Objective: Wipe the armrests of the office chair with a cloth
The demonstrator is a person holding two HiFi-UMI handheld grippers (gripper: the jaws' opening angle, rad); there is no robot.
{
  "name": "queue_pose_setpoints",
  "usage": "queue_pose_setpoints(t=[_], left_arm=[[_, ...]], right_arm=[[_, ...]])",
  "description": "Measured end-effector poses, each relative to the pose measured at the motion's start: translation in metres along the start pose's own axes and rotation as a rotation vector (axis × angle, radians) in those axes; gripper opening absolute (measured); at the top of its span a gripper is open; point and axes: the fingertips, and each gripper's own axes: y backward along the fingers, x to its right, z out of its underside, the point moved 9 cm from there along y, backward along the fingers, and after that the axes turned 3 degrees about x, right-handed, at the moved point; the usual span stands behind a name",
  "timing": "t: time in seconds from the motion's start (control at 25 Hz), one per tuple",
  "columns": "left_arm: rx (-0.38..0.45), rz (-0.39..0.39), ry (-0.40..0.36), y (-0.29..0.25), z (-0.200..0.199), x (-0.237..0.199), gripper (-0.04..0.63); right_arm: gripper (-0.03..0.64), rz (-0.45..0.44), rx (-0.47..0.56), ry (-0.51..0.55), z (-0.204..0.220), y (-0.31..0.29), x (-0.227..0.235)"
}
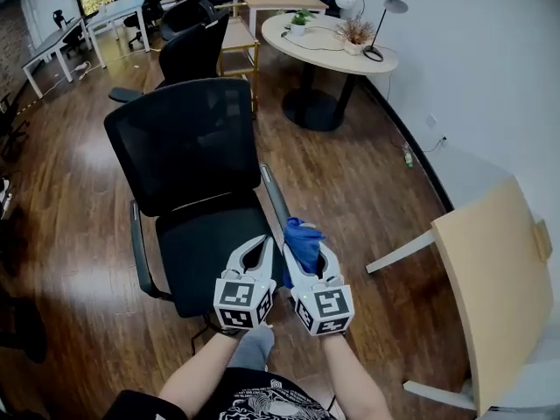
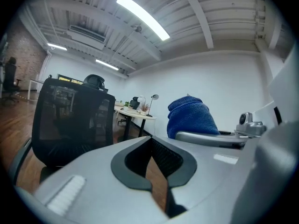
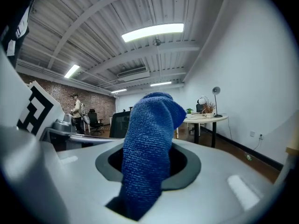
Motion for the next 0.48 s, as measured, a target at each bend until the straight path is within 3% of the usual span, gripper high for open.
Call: queue_pose_setpoints(t=[0.24, 0.48], left_arm=[[0.008, -0.047, 0.047, -0.071, -0.009, -0.044, 0.003], [0.023, -0.096, 0.076, -0.109, -0.018, -0.077, 0.003]], right_arm=[[0.138, -0.072, -0.075, 0.04, 0.001, -0.081, 0.039], [0.138, -0.14, -0.143, 0.08, 0.004, -0.145, 0.064]])
